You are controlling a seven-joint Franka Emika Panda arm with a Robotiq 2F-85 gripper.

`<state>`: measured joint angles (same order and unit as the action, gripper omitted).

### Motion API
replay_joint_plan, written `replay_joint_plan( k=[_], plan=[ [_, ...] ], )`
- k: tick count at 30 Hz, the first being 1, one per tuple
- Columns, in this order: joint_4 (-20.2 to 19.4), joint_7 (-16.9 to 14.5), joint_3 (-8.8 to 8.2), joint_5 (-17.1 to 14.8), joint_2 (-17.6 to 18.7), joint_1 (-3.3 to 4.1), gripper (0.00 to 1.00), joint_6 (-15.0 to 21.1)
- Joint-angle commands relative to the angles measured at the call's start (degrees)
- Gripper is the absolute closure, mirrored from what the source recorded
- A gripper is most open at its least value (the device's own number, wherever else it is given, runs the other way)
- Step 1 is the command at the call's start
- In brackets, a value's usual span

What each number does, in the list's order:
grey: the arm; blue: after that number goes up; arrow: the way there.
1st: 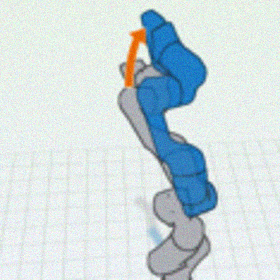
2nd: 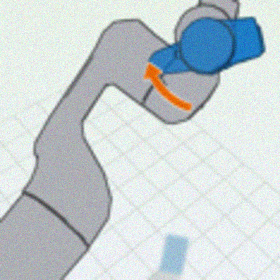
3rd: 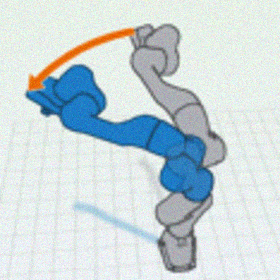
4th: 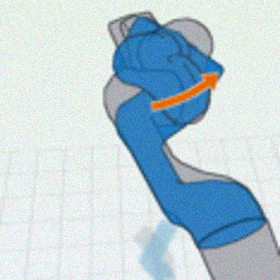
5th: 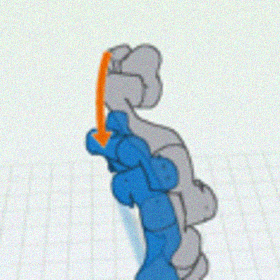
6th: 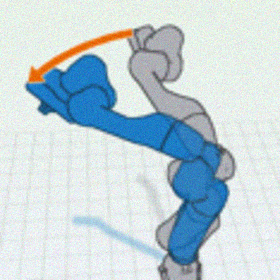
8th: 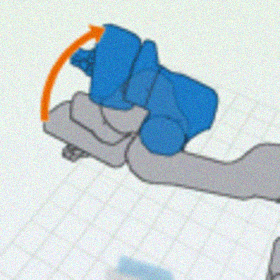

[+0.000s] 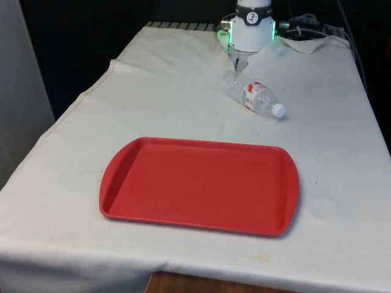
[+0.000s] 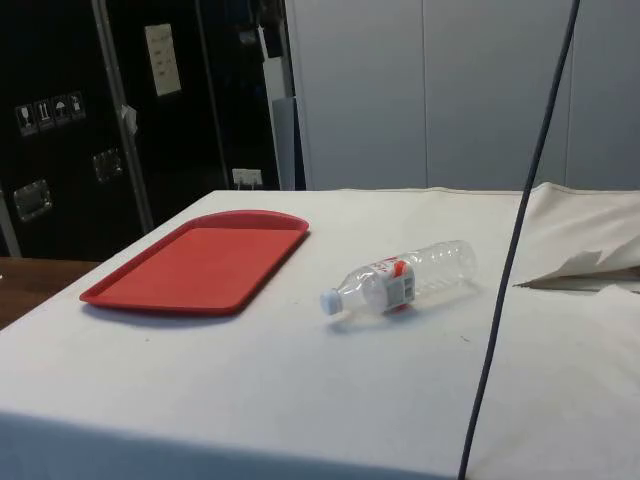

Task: Place the bottle upright on the tray.

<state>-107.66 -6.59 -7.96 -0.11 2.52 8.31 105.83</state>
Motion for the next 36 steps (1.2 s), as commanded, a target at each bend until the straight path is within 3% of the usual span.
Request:
replay_joint_plan(
  k=[1,9,36],
  plan=[
    [-0.34,0.06,0.06,0.0,-0.29,0.0,0.0,0.06],
    [-5.67,1.2,1.15,0.46,-4.3,0.11,0.0,2.58],
    [-16.04,3.04,4.18,0.57,-12.49,0.06,0.0,5.96]
  ],
)
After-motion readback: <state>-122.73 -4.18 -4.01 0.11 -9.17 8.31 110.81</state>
